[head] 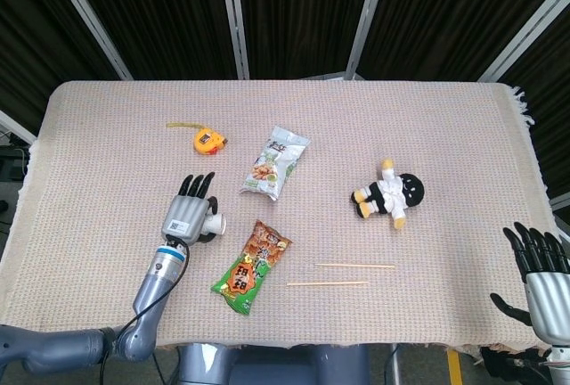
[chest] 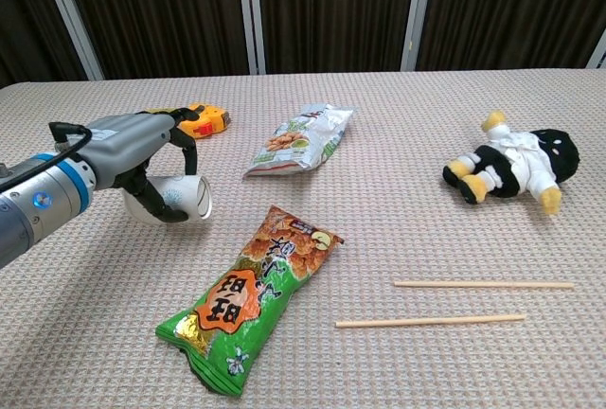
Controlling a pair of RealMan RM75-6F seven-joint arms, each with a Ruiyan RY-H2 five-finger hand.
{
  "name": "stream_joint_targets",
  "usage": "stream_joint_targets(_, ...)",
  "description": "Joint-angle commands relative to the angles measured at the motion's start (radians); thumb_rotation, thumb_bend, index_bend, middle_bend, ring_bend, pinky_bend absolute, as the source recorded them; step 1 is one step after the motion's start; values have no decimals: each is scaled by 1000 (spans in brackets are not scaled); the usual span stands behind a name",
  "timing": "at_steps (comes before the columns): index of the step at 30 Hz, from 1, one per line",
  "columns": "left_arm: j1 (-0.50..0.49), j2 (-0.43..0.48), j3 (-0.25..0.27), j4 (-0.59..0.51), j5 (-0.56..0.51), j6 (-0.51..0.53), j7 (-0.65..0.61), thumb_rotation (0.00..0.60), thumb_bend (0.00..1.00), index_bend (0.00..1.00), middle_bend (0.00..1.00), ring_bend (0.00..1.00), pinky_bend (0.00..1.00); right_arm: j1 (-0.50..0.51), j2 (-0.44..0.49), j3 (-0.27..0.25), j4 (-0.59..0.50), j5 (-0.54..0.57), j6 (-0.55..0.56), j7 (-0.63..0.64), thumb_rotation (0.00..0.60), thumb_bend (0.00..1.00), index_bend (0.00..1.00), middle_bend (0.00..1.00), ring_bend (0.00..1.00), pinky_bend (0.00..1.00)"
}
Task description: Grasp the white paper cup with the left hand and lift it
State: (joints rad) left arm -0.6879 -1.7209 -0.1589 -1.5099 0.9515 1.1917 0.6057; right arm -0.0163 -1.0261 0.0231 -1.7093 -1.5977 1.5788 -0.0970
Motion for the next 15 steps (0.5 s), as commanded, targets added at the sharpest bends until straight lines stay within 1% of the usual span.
stream_joint_targets(1, 53, 12, -43, -50, 63, -24, -260, 600, 115, 478, 0, 0, 0, 1, -1, -1, 0, 0, -2, -3, 600, 61, 0, 0, 0, 0)
stream_joint_targets(2, 63, 14, -46, -54, 75, -36, -323, 600, 115, 473, 0, 0, 0, 1, -2, -1, 0, 0, -3, -5, 600, 61, 0, 0, 0, 0)
stream_joint_targets(3, 77, 18, -44, -53, 97, -57, -414, 600, 115, 464, 0, 0, 0, 1, -3, -1, -1, -1, -4, -7, 600, 61, 0, 0, 0, 0)
stream_joint_targets(4, 84, 20, -40, -46, 116, -70, -467, 600, 116, 460, 0, 0, 0, 1, -3, -2, -1, 0, -4, -8, 600, 61, 0, 0, 0, 0)
stream_joint_targets(6, 99, 19, -19, -1, 180, -89, -578, 600, 115, 460, 0, 0, 0, 2, -3, -2, -2, 1, -5, -11, 600, 61, 0, 0, 0, 0)
stream_joint_targets(10, 115, -2, 19, 107, 276, -96, -711, 600, 117, 459, 0, 0, 0, 2, -4, -2, -2, 3, -8, -13, 600, 62, 0, 0, 0, 0)
stream_joint_targets(15, 131, 2, 46, 170, 325, -110, -808, 600, 116, 459, 0, 0, 0, 4, -5, -1, -1, 6, -13, -16, 600, 60, 0, 0, 0, 0)
